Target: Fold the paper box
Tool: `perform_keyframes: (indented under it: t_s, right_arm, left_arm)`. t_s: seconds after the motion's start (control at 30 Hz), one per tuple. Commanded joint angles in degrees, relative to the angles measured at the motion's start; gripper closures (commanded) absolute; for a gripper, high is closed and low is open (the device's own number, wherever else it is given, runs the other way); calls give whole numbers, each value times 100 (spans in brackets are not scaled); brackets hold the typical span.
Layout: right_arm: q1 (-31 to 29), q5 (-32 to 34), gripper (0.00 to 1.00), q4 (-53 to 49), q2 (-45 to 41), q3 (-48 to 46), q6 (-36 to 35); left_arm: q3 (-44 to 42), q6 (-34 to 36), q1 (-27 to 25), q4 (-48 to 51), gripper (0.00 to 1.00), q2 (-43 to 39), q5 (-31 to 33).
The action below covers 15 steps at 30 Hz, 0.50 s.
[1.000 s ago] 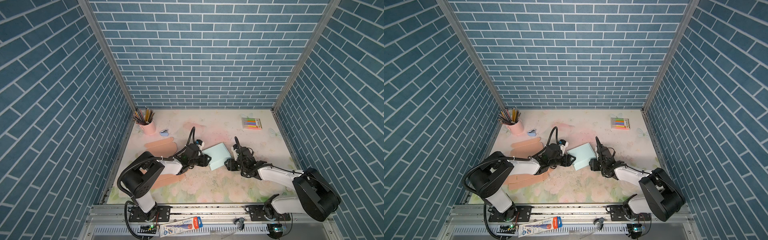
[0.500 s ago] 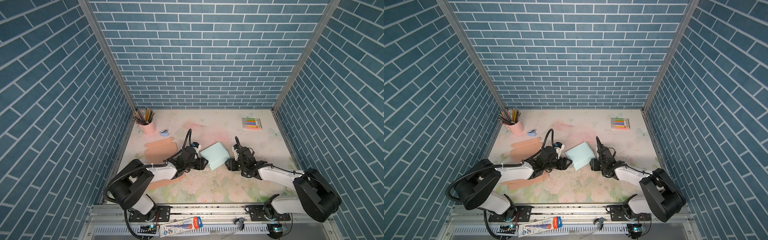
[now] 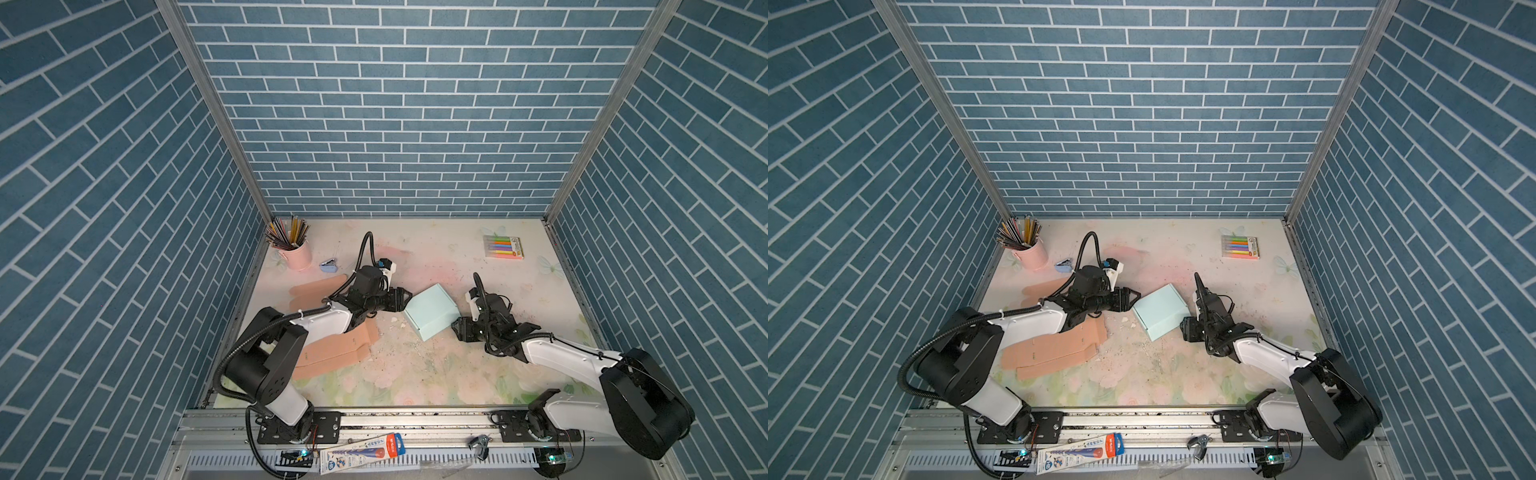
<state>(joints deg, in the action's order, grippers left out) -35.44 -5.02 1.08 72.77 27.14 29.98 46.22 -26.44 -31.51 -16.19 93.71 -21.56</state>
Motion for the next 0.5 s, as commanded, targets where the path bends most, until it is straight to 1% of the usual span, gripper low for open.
perform_keyframes:
  t_s: [0.0, 0.07, 0.2, 0.3, 0.47]
  right_arm:
    - [-98, -15, 42, -192, -20, 95, 43]
    - [-136, -17, 43, -189, 0, 125, 52]
    - [-178, -39, 46, -154, 18, 158, 70]
    - [-213, -56, 49, -120, 91, 187, 79]
    - [-277, -87, 50, -5, 303, 248, 88]
  left_arm:
    - [389, 295, 105, 226, 38, 364, -314]
    - [615, 393, 157, 334, 38, 603, -444]
    - [916, 536, 170, 487, 38, 966, -501]
    - [977, 548, 163, 484, 38, 1102, -590]
    - [941, 548, 163, 439, 38, 1158, -704]
